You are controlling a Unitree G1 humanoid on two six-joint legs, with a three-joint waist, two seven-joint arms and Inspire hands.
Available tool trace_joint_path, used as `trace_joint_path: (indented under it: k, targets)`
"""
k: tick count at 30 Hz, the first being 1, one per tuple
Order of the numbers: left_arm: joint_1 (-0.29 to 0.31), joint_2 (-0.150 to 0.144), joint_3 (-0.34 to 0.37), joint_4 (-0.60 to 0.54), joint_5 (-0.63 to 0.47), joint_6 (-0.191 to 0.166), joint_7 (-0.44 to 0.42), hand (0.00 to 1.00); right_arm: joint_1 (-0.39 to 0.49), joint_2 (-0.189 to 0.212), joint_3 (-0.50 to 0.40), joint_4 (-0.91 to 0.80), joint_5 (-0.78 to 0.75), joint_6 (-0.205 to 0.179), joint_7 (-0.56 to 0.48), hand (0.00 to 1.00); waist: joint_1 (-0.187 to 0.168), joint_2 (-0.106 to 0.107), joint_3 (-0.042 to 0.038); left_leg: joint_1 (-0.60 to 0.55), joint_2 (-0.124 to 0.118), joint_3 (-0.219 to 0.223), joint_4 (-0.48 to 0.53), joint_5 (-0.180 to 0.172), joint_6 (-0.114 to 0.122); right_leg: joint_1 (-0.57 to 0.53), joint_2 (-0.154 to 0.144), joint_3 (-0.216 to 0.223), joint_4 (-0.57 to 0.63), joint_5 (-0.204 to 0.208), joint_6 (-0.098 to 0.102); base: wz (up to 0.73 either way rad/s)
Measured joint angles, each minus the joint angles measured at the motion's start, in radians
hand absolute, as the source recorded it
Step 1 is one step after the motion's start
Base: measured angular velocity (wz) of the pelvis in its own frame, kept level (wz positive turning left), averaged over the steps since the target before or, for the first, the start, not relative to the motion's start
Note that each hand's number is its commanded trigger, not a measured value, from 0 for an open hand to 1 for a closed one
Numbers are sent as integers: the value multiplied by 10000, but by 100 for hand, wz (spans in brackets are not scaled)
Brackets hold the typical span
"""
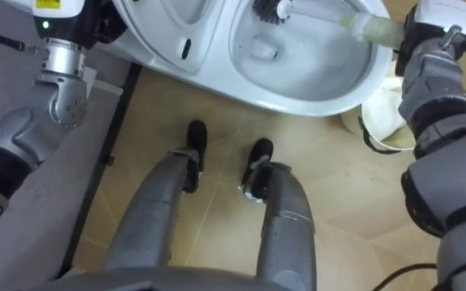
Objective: Brush toilet
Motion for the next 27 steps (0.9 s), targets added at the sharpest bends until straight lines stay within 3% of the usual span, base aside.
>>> trace_joint_path:
  k: [6, 8, 11, 14, 16, 20, 23, 27]
  targets:
    - [-112, -96, -8, 91, 434, 363, -492, 0, 148, 207, 11, -31, -585, 46, -65, 100, 130, 149, -25, 40, 26, -1, 93, -35, 5, 62, 17, -25, 62, 38, 28, -1]
    - [-117, -280, -12, 91, 447, 446, -629, 0, 249, 223, 11, -30, -896, 151, -64, 100, 294, 356, -22, 29, 47, -7, 110, -55, 14, 80, 48, -32, 31, 50, 30, -2]
    - [6, -620, -44, 80, 429, 463, -839, 0, 819, 319, 177, -211, -1739, 439, -60, 100, 615, 875, -59, 61, 40, -17, 81, -65, 20, 146, 31, -134, -1, 47, 41, 2]
    - [12, -792, -44, 83, 443, 455, -882, 0, 1197, 329, 436, -261, -2203, 608, 81, 100, 795, 1134, -69, 39, 44, -59, 86, -64, 2, 142, 20, -202, -11, 27, 8, 1]
    - [34, -794, -39, 84, 438, 409, -892, 0, 1467, 341, 445, -520, -2538, 816, 272, 100, 884, 1249, -121, 33, 62, -156, 61, -44, -74, 159, 80, -231, -117, 32, -31, 0]
    - [138, -790, -38, 69, 438, 422, -897, 0, 1658, 300, 450, -1115, -2538, 1036, 768, 100, 879, 1274, -144, 44, 163, -269, 70, -104, -183, 256, 221, -301, -263, 70, -186, -2]
    - [455, -671, 95, -30, 415, 380, -890, 0, 2183, 297, 433, -1945, -2703, 1261, 1361, 100, 819, 1398, -255, 49, 320, -420, 67, -166, -276, 461, 456, -397, -635, 189, -295, -4]
    - [552, -652, 206, -27, 328, 269, -844, 0, 2477, 317, 421, -2460, -2818, 1364, 1744, 100, 632, 1407, -273, 129, 397, -442, -55, -162, -285, 631, 524, -505, -874, 239, -327, 3]
